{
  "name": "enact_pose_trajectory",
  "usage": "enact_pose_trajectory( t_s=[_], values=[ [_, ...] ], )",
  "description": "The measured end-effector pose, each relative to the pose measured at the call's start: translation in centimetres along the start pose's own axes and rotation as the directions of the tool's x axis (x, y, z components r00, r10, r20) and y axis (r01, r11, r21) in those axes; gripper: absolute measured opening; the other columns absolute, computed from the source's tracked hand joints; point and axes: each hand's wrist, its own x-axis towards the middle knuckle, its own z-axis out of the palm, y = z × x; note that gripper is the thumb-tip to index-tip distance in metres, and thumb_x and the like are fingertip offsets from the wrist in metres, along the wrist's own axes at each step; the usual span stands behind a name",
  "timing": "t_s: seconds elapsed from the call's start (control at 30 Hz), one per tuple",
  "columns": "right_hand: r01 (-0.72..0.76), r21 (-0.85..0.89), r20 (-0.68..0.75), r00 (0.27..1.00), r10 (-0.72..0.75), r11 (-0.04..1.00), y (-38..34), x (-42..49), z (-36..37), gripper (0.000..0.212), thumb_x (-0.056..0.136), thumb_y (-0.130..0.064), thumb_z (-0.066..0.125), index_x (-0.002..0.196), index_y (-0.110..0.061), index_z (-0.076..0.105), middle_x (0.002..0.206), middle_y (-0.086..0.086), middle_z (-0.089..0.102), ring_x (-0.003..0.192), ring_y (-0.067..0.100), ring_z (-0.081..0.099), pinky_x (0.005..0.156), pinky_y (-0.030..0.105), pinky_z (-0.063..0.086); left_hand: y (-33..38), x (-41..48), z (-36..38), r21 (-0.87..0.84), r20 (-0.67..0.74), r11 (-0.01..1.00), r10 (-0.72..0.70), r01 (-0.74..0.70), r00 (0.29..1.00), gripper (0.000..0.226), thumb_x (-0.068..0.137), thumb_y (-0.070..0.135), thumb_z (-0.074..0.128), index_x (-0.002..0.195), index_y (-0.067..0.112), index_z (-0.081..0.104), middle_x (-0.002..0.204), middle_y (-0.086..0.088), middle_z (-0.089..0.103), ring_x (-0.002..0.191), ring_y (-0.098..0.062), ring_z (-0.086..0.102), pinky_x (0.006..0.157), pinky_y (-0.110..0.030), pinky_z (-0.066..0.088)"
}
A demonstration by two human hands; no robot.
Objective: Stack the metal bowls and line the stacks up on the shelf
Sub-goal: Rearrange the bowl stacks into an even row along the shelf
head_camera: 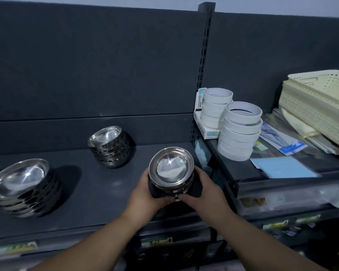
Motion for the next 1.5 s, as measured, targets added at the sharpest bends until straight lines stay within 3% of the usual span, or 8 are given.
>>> enact_pose_trajectory(
  t_s=[0.23,0.37,0.6,0.83,1.0,1.2,1.33,1.5],
  values=[
    [-0.015,0.044,0.011,1.0,0.015,0.999,0.7,-0.6,0.0,0.081,0.071,-0.025,0.084,0.13,-0.048,0.034,0.11,-0.038,0.049,0.099,-0.034,0.04,0.082,-0.01,0.029,-0.3,0.1,-0.5,0.066,-0.011,0.998,0.013,-0.012,1.0,0.096,0.054,0.022,0.092,0.121,0.056,0.034,0.109,0.039,0.057,0.105,0.026,0.046,0.081,0.005,0.032],
    [-0.048,0.058,0.033,0.998,0.046,0.997,0.9,-0.8,0.1,0.084,0.071,-0.029,0.084,0.138,-0.041,0.035,0.112,-0.035,0.049,0.102,-0.019,0.046,0.079,-0.008,0.03,-0.2,0.5,-0.8,0.1,0.022,0.995,0.021,-0.023,1.0,0.096,0.052,0.025,0.092,0.116,0.063,0.032,0.112,0.036,0.057,0.11,0.017,0.048,0.086,0.0,0.033],
    [-0.037,0.089,0.017,0.999,0.036,0.995,1.4,-0.5,0.3,0.087,0.066,-0.03,0.087,0.127,-0.054,0.031,0.116,-0.044,0.045,0.108,-0.032,0.038,0.084,-0.006,0.032,-1.1,0.8,-0.8,0.023,0.089,0.999,0.021,-0.023,0.996,0.116,0.045,0.045,0.088,0.144,0.039,0.027,0.13,0.024,0.055,0.124,0.003,0.049,0.107,-0.024,0.038],
    [-0.024,0.073,-0.012,1.0,0.025,0.997,1.6,-0.3,0.7,0.078,0.067,-0.03,0.086,0.122,-0.057,0.038,0.118,-0.037,0.054,0.116,-0.015,0.048,0.092,0.006,0.035,-0.9,0.8,-1.0,-0.005,0.087,0.999,0.044,-0.044,0.995,0.107,0.051,0.031,0.089,0.142,0.037,0.032,0.13,0.023,0.054,0.125,0.001,0.049,0.104,-0.017,0.036],
    [-0.019,0.087,-0.012,1.0,0.02,0.996,1.1,-0.3,0.2,0.079,0.065,-0.027,0.088,0.119,-0.056,0.038,0.119,-0.033,0.054,0.112,-0.022,0.046,0.086,-0.004,0.033,-0.2,1.0,-1.4,0.047,0.084,0.998,0.03,-0.034,0.996,0.126,0.04,0.05,0.086,0.148,0.036,0.023,0.137,0.018,0.051,0.128,-0.001,0.046,0.112,-0.028,0.035],
    [0.01,0.094,0.018,1.0,-0.011,0.996,0.2,0.3,-0.4,0.082,0.063,-0.022,0.089,0.113,-0.061,0.038,0.11,-0.041,0.052,0.103,-0.031,0.043,0.079,-0.008,0.032,1.1,0.9,-1.6,0.077,0.05,0.995,0.058,-0.062,0.997,0.12,0.046,0.039,0.093,0.145,0.038,0.026,0.129,0.025,0.05,0.124,0.004,0.045,0.107,-0.02,0.034],
    [0.022,0.106,0.008,1.0,-0.023,0.994,0.2,0.5,-0.7,0.086,0.062,-0.023,0.089,0.123,-0.057,0.039,0.116,-0.041,0.052,0.109,-0.029,0.042,0.083,-0.007,0.032,1.4,0.7,-1.5,0.054,0.023,0.994,0.09,-0.092,0.996,0.102,0.055,0.026,0.093,0.134,0.045,0.03,0.117,0.037,0.048,0.109,0.028,0.041,0.091,0.0,0.031],
    [0.036,0.107,0.035,0.999,-0.04,0.994,0.1,0.6,-1.2,0.091,0.063,-0.023,0.089,0.135,-0.047,0.039,0.122,-0.041,0.047,0.114,-0.029,0.037,0.092,-0.003,0.03,1.1,0.4,-1.2,0.027,0.033,0.997,0.066,-0.067,0.997,0.094,0.053,0.037,0.092,0.125,0.051,0.032,0.117,0.039,0.047,0.105,0.03,0.04,0.087,0.004,0.03]
  ],
)
